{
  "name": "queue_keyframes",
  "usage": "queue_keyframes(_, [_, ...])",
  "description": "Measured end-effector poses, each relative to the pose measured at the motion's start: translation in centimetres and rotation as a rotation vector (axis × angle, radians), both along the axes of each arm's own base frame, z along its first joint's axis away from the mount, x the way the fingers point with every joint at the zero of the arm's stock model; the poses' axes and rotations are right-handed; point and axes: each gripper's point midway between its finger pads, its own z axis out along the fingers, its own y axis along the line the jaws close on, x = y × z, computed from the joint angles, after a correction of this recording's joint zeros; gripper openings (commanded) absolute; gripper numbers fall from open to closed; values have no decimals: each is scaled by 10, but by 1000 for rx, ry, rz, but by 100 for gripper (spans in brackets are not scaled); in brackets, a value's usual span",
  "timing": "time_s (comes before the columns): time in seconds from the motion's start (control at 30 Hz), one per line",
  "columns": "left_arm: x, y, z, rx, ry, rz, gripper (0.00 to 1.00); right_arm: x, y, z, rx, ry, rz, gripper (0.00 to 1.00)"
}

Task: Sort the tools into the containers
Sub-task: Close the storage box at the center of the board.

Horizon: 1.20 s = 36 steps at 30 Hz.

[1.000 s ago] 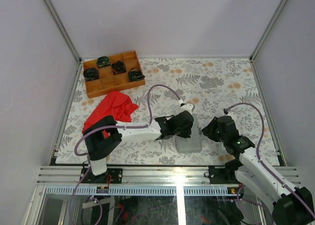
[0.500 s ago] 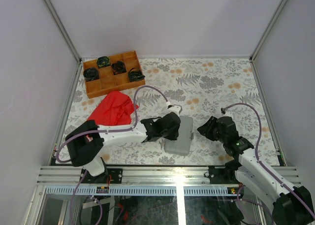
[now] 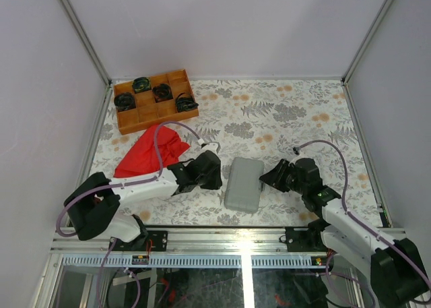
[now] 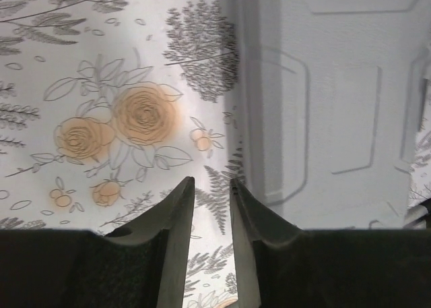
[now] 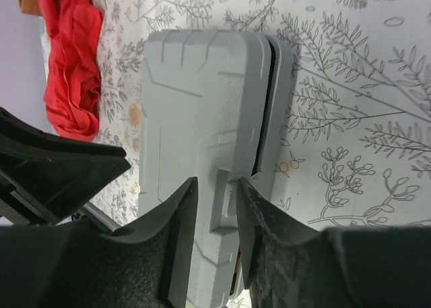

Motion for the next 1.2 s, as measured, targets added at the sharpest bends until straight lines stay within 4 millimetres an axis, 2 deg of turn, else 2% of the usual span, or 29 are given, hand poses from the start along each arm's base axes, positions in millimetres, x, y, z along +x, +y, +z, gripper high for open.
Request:
queue_keyframes(0.17, [0, 9, -15, 27, 38, 20, 27, -9, 12, -17, 20, 95, 70, 48])
queue_keyframes(0.3, [-5, 10, -29, 50, 75, 11, 27, -8, 14, -21, 11, 132, 72, 51])
queue_keyframes(0.53, [-10, 8, -39, 55, 107, -4, 26, -6, 16, -21, 23, 141, 73, 52])
queue_keyframes(0.83, [-10, -7, -40, 38, 108, -32, 24, -8, 26, -20, 121, 126, 82, 50])
queue_keyframes(0.97, [-10, -9, -40, 36, 108, -35, 23, -8, 28, -10, 161, 94, 81, 47])
queue_keyframes(1.2, [-9, -10, -40, 35, 108, -36, 23, -6, 38, 28, 252, -29, 133, 45])
